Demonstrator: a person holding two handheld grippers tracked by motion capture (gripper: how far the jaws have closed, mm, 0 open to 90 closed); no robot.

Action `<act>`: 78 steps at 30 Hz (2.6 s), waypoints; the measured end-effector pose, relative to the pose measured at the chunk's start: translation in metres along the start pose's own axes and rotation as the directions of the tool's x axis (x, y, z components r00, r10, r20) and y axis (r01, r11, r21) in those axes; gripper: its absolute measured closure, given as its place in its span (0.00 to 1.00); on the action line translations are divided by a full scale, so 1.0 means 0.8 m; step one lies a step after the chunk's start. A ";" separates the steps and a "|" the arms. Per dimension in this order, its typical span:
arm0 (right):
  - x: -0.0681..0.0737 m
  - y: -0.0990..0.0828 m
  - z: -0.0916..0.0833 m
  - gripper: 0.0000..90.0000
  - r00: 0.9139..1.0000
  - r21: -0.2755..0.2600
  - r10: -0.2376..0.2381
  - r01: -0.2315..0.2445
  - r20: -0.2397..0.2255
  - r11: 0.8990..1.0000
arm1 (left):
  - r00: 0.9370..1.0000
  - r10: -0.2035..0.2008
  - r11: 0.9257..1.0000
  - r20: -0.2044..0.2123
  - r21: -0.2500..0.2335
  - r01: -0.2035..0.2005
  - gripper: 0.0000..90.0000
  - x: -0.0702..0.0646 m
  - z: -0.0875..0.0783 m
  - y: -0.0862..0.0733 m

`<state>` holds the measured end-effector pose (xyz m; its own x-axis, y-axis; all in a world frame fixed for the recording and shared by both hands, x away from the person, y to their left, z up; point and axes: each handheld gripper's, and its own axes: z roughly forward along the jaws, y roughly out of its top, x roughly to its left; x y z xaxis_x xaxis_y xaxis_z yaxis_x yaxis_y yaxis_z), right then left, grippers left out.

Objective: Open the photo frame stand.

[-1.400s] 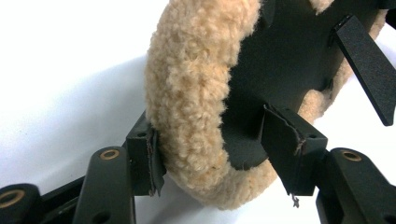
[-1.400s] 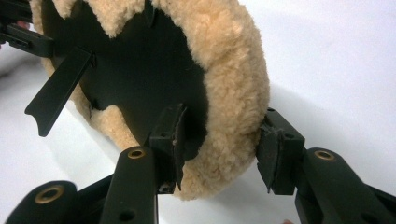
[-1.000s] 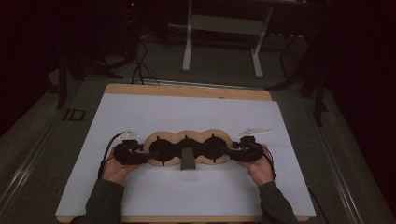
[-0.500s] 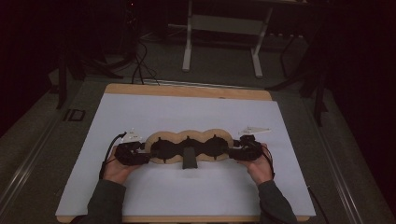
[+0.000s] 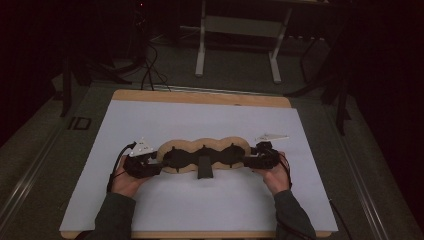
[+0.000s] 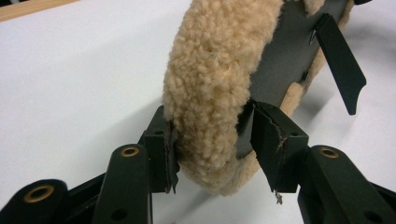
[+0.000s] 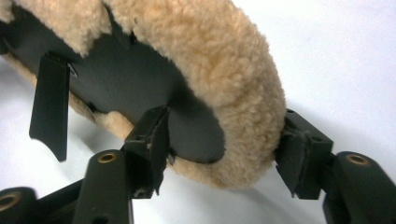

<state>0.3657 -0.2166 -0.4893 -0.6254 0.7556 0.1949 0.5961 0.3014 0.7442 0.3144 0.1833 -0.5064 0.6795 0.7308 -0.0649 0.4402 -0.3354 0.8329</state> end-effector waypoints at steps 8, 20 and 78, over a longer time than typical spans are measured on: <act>0.000 0.010 0.007 0.40 1.000 -0.014 -0.007 0.008 0.010 1.000 | 0.997 0.041 0.999 -0.061 -0.030 -0.043 0.60 -0.002 -0.001 0.000; 0.000 0.007 0.016 0.36 0.999 -0.003 -0.022 0.022 0.033 1.000 | 0.992 0.087 0.996 -0.095 0.002 -0.087 0.60 -0.005 0.006 -0.004; 0.004 -0.042 -0.021 0.51 0.997 0.035 0.037 -0.039 0.066 0.999 | 0.998 0.056 0.998 -0.038 0.013 -0.056 0.58 -0.021 -0.011 -0.011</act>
<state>0.3354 -0.2342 -0.5030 -0.5681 0.8031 0.1795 0.6375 0.2915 0.7132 0.2935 0.1791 -0.5080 0.6803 0.7330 0.0031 0.4090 -0.3831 0.8282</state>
